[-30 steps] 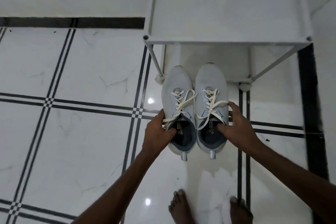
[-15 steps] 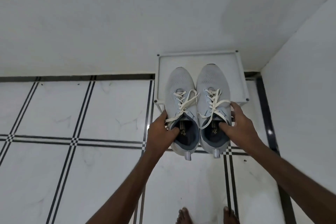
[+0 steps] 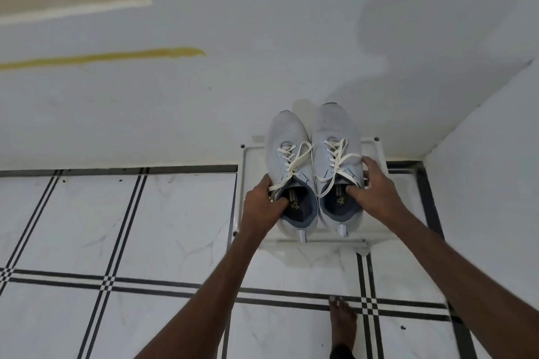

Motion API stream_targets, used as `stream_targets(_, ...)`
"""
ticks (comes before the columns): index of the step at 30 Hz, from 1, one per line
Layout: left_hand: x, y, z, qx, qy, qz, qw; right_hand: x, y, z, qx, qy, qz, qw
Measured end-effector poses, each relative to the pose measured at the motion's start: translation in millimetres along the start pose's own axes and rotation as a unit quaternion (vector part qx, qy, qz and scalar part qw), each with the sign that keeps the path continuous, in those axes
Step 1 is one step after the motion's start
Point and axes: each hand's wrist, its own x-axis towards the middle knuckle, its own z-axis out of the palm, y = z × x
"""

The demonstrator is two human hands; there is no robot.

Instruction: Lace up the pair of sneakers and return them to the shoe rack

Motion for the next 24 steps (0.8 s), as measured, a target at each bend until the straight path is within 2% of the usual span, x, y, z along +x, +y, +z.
stream_targets(10,103.9,-67.0,74.1,0.053,-0.047,-0.058,0.996,114.6,65.8,61.1,-0.029,-0.047,0.067,0.996)
stream_targets(20,112.8,-109.7,100.6,0.073,-0.054,-0.062,0.994,129.4,104.1,99.5,-0.045,-0.032,0.092,0.994)
stream_targets(24,110.6,-107.1,98.1,0.045,-0.090,-0.087,0.991,126.9,99.4,102.6,-0.035,-0.043,0.107,0.993)
